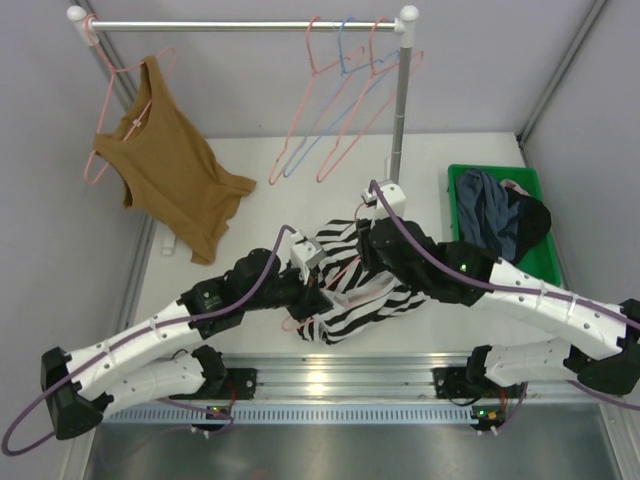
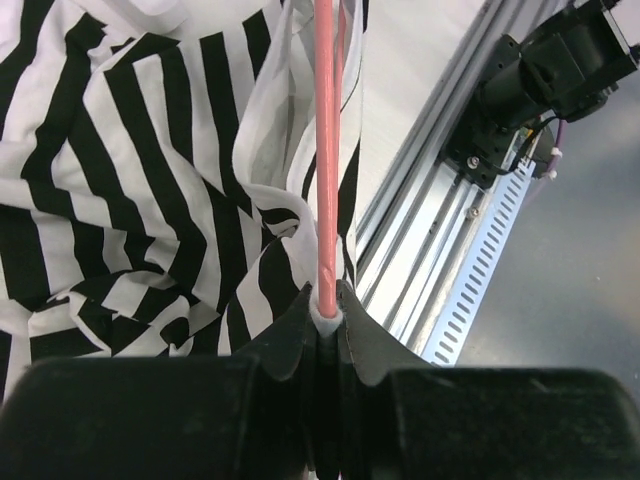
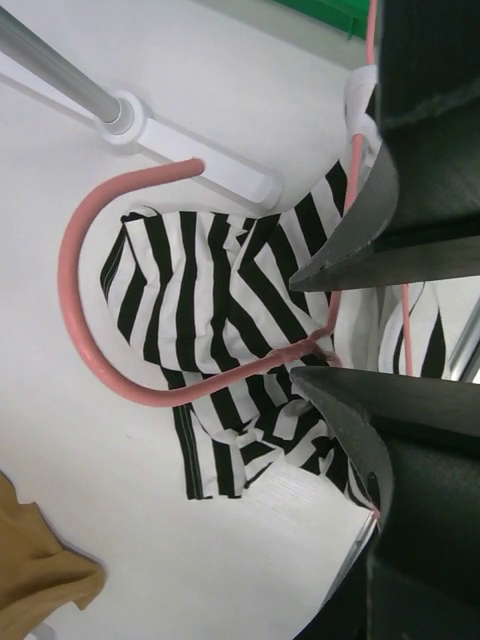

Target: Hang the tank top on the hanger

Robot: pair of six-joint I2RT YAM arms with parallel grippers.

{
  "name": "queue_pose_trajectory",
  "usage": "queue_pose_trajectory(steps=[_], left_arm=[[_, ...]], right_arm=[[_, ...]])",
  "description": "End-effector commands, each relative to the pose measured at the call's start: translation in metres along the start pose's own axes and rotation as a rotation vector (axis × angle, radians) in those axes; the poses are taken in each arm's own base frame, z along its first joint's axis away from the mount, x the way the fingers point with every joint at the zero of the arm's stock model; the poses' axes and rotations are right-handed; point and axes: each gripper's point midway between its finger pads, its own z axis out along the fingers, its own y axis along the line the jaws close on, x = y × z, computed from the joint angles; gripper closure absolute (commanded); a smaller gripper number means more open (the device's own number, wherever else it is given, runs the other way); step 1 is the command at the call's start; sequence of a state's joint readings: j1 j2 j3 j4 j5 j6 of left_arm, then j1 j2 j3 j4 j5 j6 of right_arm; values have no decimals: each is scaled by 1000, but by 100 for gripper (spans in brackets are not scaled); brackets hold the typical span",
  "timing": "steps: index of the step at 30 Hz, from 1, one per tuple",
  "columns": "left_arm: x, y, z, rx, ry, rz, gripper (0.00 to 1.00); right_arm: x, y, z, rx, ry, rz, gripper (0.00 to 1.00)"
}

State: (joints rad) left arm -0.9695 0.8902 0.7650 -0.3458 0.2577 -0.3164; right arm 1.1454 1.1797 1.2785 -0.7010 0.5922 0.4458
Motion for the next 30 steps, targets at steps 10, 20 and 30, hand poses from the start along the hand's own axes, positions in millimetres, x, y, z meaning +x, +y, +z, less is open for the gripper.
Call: queue_pose_trajectory(steps=[10, 20, 30], left_arm=[[-10, 12, -9, -54, -197, -101, 100], [2, 32, -22, -150, -273, -218, 100], [24, 56, -29, -255, -296, -312, 100]], right_arm=[[-29, 13, -11, -50, -60, 26, 27], [-42, 4, -22, -23, -88, 44, 9], [-59, -11, -41, -6, -147, 74, 0]])
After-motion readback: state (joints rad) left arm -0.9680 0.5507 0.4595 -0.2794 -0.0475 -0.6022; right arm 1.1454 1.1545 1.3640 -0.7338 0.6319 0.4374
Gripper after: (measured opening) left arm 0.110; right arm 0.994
